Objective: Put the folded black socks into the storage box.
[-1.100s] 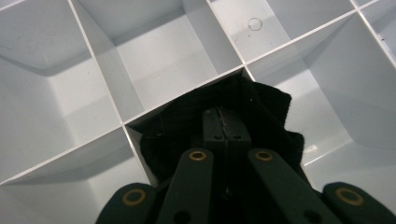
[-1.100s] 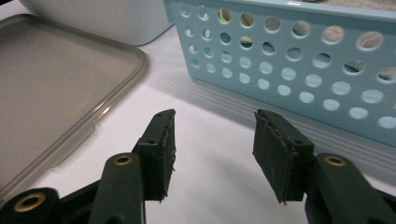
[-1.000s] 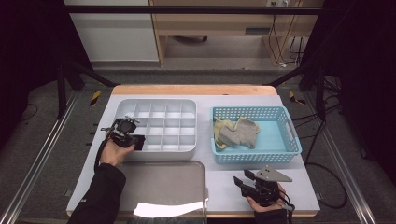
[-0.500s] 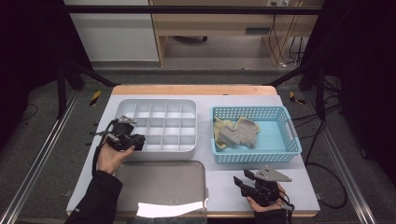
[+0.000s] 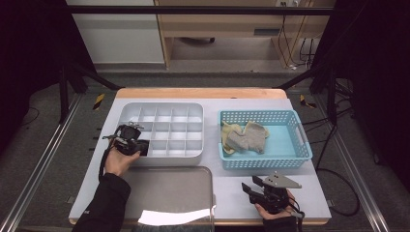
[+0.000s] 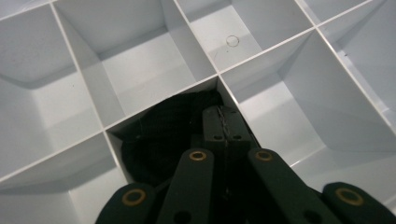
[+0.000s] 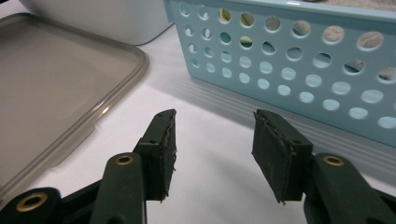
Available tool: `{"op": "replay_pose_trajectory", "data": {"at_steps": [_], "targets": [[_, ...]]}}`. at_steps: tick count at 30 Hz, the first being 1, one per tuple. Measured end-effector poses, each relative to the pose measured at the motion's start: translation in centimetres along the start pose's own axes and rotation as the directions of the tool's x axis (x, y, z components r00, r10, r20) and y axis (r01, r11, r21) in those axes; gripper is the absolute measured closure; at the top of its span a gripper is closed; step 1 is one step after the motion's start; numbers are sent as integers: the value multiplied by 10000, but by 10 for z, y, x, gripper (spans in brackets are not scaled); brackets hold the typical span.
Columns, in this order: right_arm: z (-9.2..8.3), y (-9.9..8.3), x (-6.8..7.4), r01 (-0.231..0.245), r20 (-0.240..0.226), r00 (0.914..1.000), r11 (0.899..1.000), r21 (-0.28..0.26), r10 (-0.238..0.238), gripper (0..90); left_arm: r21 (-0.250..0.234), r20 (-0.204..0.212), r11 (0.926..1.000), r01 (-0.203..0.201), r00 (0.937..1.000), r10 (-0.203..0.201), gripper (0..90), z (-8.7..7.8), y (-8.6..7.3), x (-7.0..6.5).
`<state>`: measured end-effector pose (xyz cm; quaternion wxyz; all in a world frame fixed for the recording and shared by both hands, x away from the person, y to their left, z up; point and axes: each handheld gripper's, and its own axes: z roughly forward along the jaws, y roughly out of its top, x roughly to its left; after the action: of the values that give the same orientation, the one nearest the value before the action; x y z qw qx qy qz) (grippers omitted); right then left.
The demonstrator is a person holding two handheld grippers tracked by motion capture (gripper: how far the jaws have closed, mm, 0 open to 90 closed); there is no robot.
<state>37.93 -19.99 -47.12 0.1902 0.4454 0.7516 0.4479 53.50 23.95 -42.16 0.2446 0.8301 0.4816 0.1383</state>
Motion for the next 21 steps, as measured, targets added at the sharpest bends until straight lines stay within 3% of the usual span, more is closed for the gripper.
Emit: {"op": "replay_pose_trajectory", "data": {"at_steps": [4, 7, 9, 13, 16, 21], "targets": [[-2, 1, 0, -15, -1, 10000, 10000, -55, 15, 494, -127, 98, 9998, 144, 9998, -143, 897, -1, -1, 1], [-2, 1, -2, -41, 11, 10000, 9999, -102, 41, 494, -631, 293, 9969, 475, 9985, -457, 858, -9, -5, 2], [-3, 1, -3, -97, 33, 9999, 9999, -130, 97, 494, -1152, 305, 9925, 411, 9988, -378, 790, -18, -9, 2], [-5, 1, -4, -150, 11, 9999, 9996, -232, 150, 494, -2401, 477, 9686, 640, 9974, -541, 738, -43, -17, 0], [-7, 2, -5, -171, 37, 9998, 9994, -306, 172, 493, -3200, 519, 9446, 722, 9969, -586, 685, -57, -26, -6], [-9, 3, -6, -293, 33, 9996, 9987, -420, 295, 488, -4025, 827, 9117, 823, 9951, -533, 615, -66, -46, -22]]}}
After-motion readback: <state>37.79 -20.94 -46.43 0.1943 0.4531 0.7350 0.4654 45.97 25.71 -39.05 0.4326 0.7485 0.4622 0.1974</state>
